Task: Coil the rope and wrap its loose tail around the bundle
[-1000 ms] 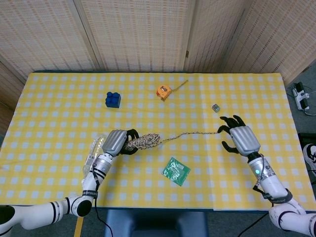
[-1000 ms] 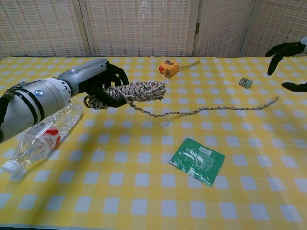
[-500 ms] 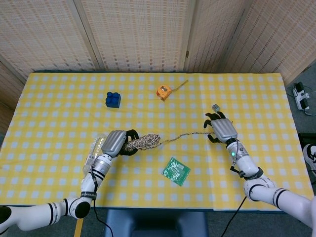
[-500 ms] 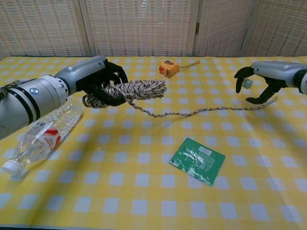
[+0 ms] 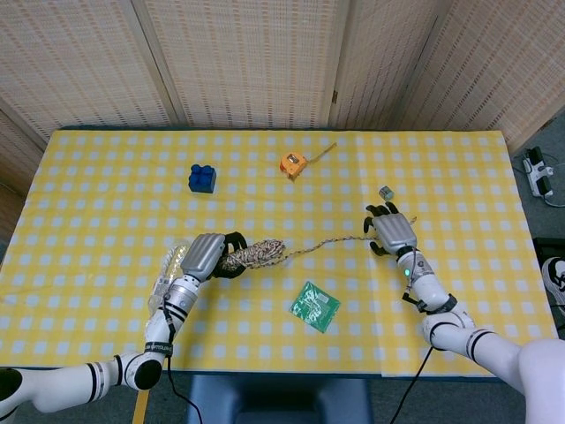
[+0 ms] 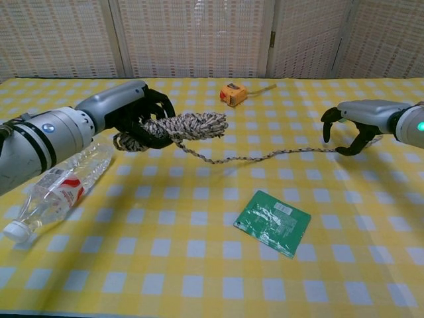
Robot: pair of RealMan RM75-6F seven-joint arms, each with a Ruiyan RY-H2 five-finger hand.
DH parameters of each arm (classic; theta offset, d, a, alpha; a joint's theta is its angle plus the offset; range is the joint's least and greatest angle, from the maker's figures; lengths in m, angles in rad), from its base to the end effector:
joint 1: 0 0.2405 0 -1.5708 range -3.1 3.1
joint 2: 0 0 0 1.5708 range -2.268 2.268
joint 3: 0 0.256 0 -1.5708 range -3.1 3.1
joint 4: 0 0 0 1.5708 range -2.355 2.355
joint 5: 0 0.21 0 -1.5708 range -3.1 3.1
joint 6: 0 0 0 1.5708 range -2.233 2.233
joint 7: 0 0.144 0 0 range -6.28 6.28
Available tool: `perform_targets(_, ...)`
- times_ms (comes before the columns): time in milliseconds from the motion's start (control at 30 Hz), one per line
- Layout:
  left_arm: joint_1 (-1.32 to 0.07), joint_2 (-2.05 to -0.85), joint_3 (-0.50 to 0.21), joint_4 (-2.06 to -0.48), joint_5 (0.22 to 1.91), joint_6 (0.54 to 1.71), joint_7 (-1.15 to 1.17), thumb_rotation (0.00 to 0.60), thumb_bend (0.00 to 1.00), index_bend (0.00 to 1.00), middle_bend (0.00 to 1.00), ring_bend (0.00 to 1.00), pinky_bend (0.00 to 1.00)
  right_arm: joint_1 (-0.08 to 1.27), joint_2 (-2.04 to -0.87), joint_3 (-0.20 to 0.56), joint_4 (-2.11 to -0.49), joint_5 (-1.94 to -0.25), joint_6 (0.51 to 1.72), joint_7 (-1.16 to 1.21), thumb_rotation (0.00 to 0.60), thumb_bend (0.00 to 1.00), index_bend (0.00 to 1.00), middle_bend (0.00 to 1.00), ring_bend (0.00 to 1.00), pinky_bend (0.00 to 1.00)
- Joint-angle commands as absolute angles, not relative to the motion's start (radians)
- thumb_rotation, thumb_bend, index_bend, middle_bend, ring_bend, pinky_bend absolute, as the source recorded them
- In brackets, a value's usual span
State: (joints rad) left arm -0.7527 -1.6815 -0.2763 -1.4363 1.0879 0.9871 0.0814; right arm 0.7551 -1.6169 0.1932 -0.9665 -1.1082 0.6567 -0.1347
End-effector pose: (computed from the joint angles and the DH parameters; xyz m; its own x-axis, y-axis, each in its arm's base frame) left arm -0.1126 0.3501 -0.0364 0.0585 0.3191 0.9459 0.9616 -0.2725 0.0325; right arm -0.2510 -0.4067 -0.0058 0.5167 -0.3753 0.7695 -0.8550 -0.1792 0.4867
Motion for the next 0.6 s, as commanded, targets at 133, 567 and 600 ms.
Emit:
perform_targets(133, -0.754, -1.684, -0.276, -1.428, 1.083, 0.984, 0.080, 0.600, 0.63, 0.73, 0.71, 0.69, 0.77, 0.770, -1.653, 0.187, -0.904, -1.105, 0.628, -0.116, 0.600, 0.43, 0.45, 0.15, 0.11, 0.05)
perform_targets(567, -0.754, -1.686, -0.277, -1.412, 1.080, 0.981, 0.069, 0.600, 0.63, 0.73, 0.71, 0.69, 0.77, 0.780, -1.710, 0.189, -0.793, -1.122, 0.625, -0.076, 0.600, 0.43, 0.52, 0.19, 0.12, 0.05)
perform_targets(600, -0.753, -1.686, -0.277, -1.411, 1.080, 0.981, 0.069, 0.600, 0.63, 0.73, 0.71, 0.69, 0.77, 0.780, -1.713, 0.189, -0.788, -1.124, 0.627, -0.073, 0.600, 0.43, 0.53, 0.20, 0.12, 0.05)
